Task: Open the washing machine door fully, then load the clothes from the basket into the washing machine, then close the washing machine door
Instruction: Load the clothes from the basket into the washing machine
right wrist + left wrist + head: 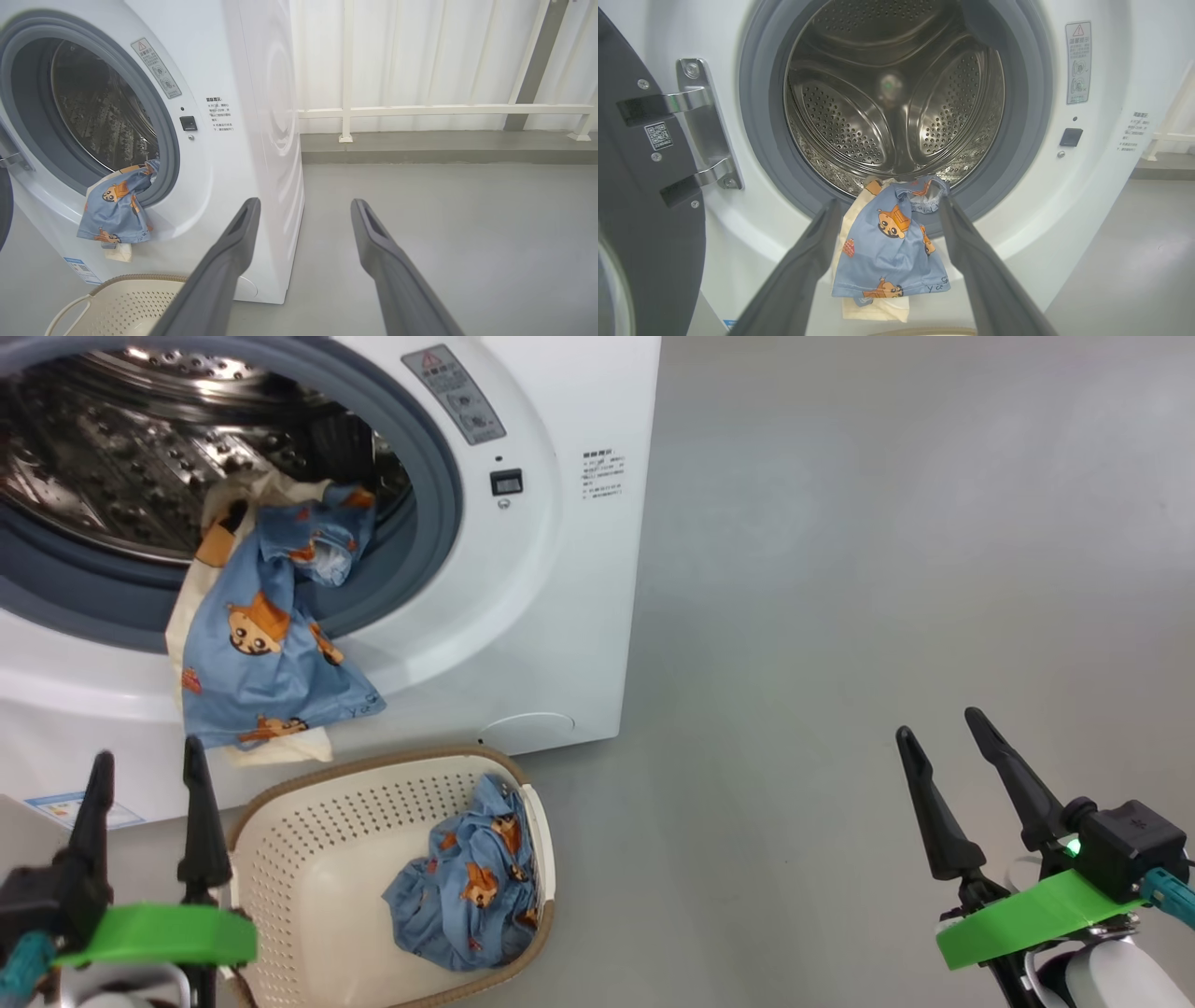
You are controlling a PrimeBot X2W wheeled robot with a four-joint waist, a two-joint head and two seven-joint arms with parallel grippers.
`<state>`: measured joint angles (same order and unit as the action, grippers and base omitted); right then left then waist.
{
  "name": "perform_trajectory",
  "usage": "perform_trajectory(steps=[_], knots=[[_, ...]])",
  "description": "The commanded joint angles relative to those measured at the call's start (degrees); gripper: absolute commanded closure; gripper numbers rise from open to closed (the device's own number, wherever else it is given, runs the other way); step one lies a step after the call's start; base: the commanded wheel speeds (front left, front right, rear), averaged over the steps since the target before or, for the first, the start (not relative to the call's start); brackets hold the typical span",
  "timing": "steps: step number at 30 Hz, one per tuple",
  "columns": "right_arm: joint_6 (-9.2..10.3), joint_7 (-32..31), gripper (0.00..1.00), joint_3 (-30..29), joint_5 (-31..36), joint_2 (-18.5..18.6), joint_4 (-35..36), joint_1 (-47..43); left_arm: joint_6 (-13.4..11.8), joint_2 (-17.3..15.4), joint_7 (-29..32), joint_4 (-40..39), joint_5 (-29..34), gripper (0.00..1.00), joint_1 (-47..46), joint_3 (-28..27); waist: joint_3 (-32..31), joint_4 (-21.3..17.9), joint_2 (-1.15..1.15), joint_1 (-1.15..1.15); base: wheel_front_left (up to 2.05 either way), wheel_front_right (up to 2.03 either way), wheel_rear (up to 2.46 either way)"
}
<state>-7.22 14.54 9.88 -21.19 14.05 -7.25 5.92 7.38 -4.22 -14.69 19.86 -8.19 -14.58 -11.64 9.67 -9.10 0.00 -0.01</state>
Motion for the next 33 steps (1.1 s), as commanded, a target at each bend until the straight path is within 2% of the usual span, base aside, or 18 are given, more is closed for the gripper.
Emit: perform_trajectory(steps=[1, 18, 33], knots=[[-0.26, 0.5, 0.00, 0.5, -0.2, 1.0, 1.3, -0.5, 0.1, -1.1, -0.3, -2.2, 0.3, 0.00, 0.7, -2.0, -0.6, 0.3, 0.00, 0.01, 0.00, 0.00, 0.00], [-0.26, 0.5, 0.00, -0.5, -0.2, 1.5, 1.3, -2.8, 0.1, 1.0, -0.3, -9.5, -0.5, 0.00, 11.8, -4.3, -3.6, 0.6, 0.00, 0.01, 0.00, 0.00, 0.00], [-0.26, 0.5, 0.00, -1.1, -0.1, 1.5, 1.5, -3.1, -0.1, 1.3, -0.3, -10.6, -0.6, 0.00, 12.8, -4.0, -3.3, 0.2, 0.00, 0.01, 0.00, 0.00, 0.00]])
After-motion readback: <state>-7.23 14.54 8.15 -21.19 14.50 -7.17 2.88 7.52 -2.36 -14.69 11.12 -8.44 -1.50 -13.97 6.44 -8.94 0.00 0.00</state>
